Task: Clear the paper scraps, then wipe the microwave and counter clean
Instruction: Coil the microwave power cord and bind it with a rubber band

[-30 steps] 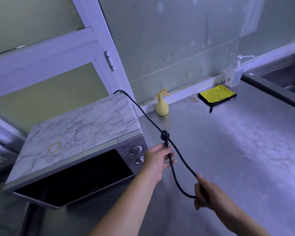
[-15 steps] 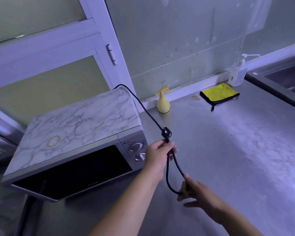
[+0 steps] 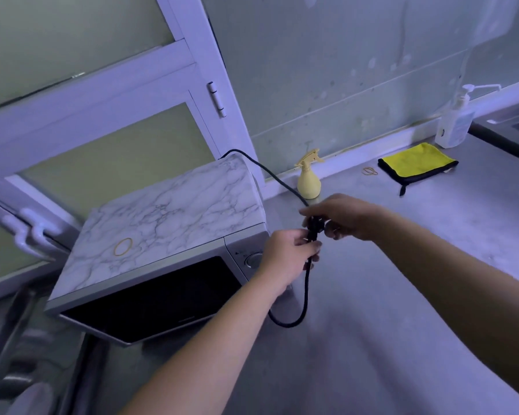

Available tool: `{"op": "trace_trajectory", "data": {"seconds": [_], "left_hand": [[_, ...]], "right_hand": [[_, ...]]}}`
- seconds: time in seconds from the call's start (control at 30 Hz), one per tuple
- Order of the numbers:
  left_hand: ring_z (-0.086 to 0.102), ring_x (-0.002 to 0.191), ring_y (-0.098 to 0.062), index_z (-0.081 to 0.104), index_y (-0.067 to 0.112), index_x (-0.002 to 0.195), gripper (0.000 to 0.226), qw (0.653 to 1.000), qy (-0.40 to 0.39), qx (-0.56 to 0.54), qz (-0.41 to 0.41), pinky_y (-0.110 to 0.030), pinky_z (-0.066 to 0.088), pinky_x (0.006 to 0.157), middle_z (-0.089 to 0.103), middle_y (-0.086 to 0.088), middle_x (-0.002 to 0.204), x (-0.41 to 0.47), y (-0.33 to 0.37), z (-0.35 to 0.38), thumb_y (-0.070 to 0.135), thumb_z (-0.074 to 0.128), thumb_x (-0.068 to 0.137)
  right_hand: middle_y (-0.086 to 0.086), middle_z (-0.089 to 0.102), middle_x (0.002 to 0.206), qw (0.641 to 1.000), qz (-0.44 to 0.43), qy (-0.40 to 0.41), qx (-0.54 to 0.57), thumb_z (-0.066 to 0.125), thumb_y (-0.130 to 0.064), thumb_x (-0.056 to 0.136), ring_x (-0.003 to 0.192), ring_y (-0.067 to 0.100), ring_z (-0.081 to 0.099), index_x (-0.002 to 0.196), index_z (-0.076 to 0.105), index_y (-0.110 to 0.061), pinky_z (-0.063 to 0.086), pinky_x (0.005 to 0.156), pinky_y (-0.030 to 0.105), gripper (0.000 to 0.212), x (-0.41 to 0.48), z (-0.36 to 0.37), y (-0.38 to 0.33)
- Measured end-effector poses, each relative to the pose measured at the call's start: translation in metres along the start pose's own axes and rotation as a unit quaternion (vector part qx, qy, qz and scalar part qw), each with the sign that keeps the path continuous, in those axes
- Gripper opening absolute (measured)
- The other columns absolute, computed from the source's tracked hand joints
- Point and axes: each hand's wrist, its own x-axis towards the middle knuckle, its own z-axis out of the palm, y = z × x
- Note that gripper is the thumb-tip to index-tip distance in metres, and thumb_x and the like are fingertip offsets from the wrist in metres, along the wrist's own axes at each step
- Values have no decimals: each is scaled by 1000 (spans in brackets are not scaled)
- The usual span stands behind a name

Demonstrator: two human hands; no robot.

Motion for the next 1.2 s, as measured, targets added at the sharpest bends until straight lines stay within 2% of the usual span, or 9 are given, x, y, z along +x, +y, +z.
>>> {"op": "trace_trajectory", "data": {"seconds": [0.2, 0.3, 0.37, 0.43, 0.5, 0.6, 0.83, 1.0, 1.2], "left_hand": [[64, 84, -19, 75, 18, 106, 22, 997, 36, 22, 57, -33, 50, 86, 73, -3, 89, 26, 33, -3, 8, 73, 86], [58, 109, -10, 69, 21, 117, 31, 960, 187, 134, 161, -22, 43, 88, 65, 7, 113, 23, 45, 4, 17, 71, 87], [58, 96, -10, 70, 23, 101, 14, 922, 250, 145, 260, -22, 45, 82, 65, 9, 98, 13, 42, 10, 19, 68, 88], [59, 74, -10, 70, 23, 85, 16, 963, 164, 106, 188, -25, 47, 71, 68, 10, 80, 7, 35, 20, 36, 64, 91], [60, 73, -13, 73, 18, 86, 41, 998, 54, -26, -16, -27, 48, 70, 73, 3, 82, 9, 33, 30, 55, 58, 92], [57, 96, -26, 70, 4, 98, 67, 948, -18, -275, -162, -33, 49, 94, 66, -12, 106, 25, 46, 24, 68, 52, 89], [58, 95, -25, 58, 0, 109, 61, 932, 16, -311, -187, -33, 51, 92, 61, -13, 103, 51, 97, -12, 57, 65, 87], [56, 63, -15, 61, 12, 84, 22, 955, 58, -255, -140, -20, 52, 50, 57, -4, 73, 59, 97, -15, 30, 62, 97], [54, 64, -17, 63, 11, 76, 22, 970, 56, -228, -57, -23, 44, 62, 59, -4, 71, 65, 83, -30, 14, 59, 97]], "right_hand": [[13, 69, 80, 997, -46, 47, -31, 68, -15, 89, 48, 20, 61, 93, 73, -2, 51, 49, 23, 15, 8, -29, -48], [16, 68, 80, 986, -89, 136, 45, 74, -14, 85, 46, 20, 60, 95, 73, 1, 51, 44, 22, 18, 6, -36, -54], [18, 67, 78, 975, -112, 182, 68, 76, -13, 84, 46, 21, 58, 93, 73, 3, 55, 46, 25, 19, 5, -37, -49], [19, 67, 75, 966, -131, 218, 39, 76, -15, 84, 52, 26, 59, 87, 73, 2, 58, 55, 32, 18, 4, -34, -41], [16, 69, 69, 946, -161, 272, -67, 73, -21, 83, 60, 31, 62, 79, 74, -7, 55, 62, 37, 15, 5, -29, -33], [-3, 69, 69, 910, -228, 320, -131, 72, -26, 82, 68, 21, 62, 89, 75, -22, 43, 58, 26, 9, 2, -14, -23], [-21, 70, 90, 899, -320, 300, -16, 74, -18, 84, 77, 3, 66, 112, 49, -39, 43, 64, 8, 42, 5, 22, 5], [-12, 70, 99, 878, -379, 286, 58, 73, 0, 84, 89, -3, 68, 106, 57, -28, 47, 76, 5, 39, 11, 38, 10], [-5, 64, 111, 921, -293, 222, 130, 74, -3, 84, 93, 8, 69, 115, 55, -25, 54, 78, 19, 42, 11, 50, 7]]}}
